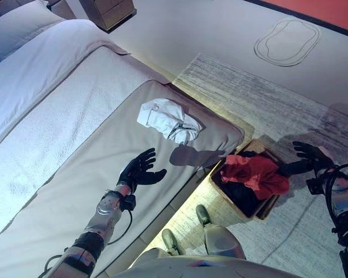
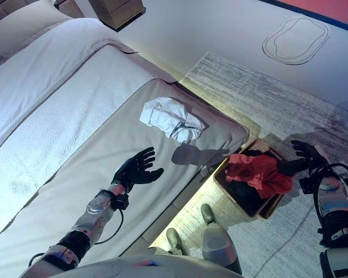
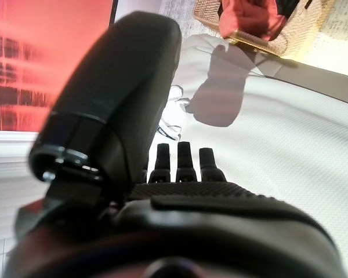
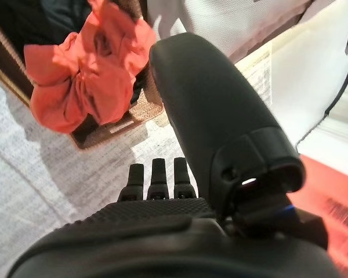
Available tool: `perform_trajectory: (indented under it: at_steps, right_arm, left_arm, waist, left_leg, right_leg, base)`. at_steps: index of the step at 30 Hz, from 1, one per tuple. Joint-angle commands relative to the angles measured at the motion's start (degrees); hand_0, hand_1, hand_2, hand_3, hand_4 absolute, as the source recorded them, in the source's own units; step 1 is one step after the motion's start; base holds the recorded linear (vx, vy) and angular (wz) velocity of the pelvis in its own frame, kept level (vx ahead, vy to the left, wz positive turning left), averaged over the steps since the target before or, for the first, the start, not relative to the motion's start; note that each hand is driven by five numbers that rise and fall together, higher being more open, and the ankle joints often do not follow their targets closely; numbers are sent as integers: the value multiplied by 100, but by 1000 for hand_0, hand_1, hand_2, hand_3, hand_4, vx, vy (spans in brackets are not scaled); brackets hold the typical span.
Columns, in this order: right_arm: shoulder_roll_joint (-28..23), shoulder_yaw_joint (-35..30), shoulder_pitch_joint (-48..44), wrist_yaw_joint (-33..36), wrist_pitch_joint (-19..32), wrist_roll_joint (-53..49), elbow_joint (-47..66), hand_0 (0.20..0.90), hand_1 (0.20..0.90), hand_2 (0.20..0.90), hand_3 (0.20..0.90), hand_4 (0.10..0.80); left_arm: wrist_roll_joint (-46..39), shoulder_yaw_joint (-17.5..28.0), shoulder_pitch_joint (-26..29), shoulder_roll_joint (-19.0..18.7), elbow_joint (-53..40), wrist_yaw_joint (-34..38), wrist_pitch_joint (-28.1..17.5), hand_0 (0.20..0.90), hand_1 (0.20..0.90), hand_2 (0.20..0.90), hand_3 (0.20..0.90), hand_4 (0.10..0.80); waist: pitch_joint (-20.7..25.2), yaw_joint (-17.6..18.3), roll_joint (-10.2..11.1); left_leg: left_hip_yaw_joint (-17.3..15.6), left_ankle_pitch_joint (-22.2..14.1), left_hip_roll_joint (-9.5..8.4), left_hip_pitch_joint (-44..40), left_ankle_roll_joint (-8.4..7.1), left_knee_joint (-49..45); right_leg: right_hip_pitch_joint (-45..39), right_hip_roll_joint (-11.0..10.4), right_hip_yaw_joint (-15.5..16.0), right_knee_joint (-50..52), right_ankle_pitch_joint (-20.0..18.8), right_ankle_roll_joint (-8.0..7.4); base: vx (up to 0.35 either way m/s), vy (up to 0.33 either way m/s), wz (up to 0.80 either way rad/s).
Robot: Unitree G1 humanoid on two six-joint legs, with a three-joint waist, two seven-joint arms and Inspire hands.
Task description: Pick up the clothes from the bed and place them into the basket
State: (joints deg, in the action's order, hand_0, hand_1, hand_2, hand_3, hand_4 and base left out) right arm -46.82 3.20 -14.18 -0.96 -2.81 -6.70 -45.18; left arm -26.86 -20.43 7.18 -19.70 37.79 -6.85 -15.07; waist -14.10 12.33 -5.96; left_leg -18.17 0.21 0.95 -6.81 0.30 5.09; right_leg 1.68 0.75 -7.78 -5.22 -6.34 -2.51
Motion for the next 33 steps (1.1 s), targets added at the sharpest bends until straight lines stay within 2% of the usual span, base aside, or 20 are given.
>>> perform_trajectory:
  at_steps: [1,7,12,22,25,30,33]
  right_arm:
    - [-101,51,-707,605,479,276,280,900,900,900,900,800]
    - [-318,636,-1464,1583,307,1690,894,900,900,900,900,800]
    - [-438,1049,-2019,1890,-39,2240,1185,900,900,900,900,800]
    - [-689,2004,-3538,1830,-217,2123,740,900,900,900,900,800]
    - [-714,2350,-4195,1852,-321,1850,530,900,900,900,900,800]
    - [-603,2813,-4864,1869,-498,1381,301,900,900,900,900,800]
    - [-487,2962,-5104,1938,-668,1390,145,900,900,900,900,800]
  left_arm:
    - [-18,2,310,-202,-70,61,-526,900,900,900,900,800]
    - [-81,9,350,-134,-32,154,-622,900,900,900,900,800]
    - [-14,65,215,-87,1,219,-837,900,900,900,900,800]
    - [153,-60,290,-233,-339,320,-1109,900,900,900,900,800]
    - [131,-211,389,-348,-602,381,-1182,900,900,900,900,800]
    - [0,-385,400,-448,-933,489,-1193,900,900,900,900,800]
    - [-128,-451,280,-462,-1132,664,-1212,900,900,900,900,800]
  waist:
    - [436,-226,447]
    - [268,-459,404]
    - [113,-735,315]
    - [-601,-1298,42]
    - [-997,-1497,1]
    - [-1473,-1706,-52]
    - [-1570,-1852,-56]
  left_leg:
    - [325,-729,87,67,-55,-570]
    - [604,-716,9,261,-88,-732]
    - [935,-710,-144,464,-92,-874]
    - [1612,-717,-471,1256,-108,-1644]
    - [1799,-761,-569,1830,-65,-2169]
    - [1881,-742,-639,2628,-25,-2848]
    - [1897,-802,-684,3291,22,-3293]
  right_leg:
    - [67,-169,150,600,514,-190]
    - [97,-225,387,680,592,-112]
    - [134,-321,654,815,729,-41]
    - [599,-505,1293,1627,1120,254]
    - [1145,-579,1483,2225,1277,363]
    - [1885,-608,1725,2986,1423,488]
    - [2497,-601,1836,3531,1573,544]
  base:
    - [5,-21,13]
    - [-16,0,14]
    - [3,16,33]
    - [-25,-15,39]
    - [-84,-61,34]
    - [-90,-30,34]
    - [-43,30,23]
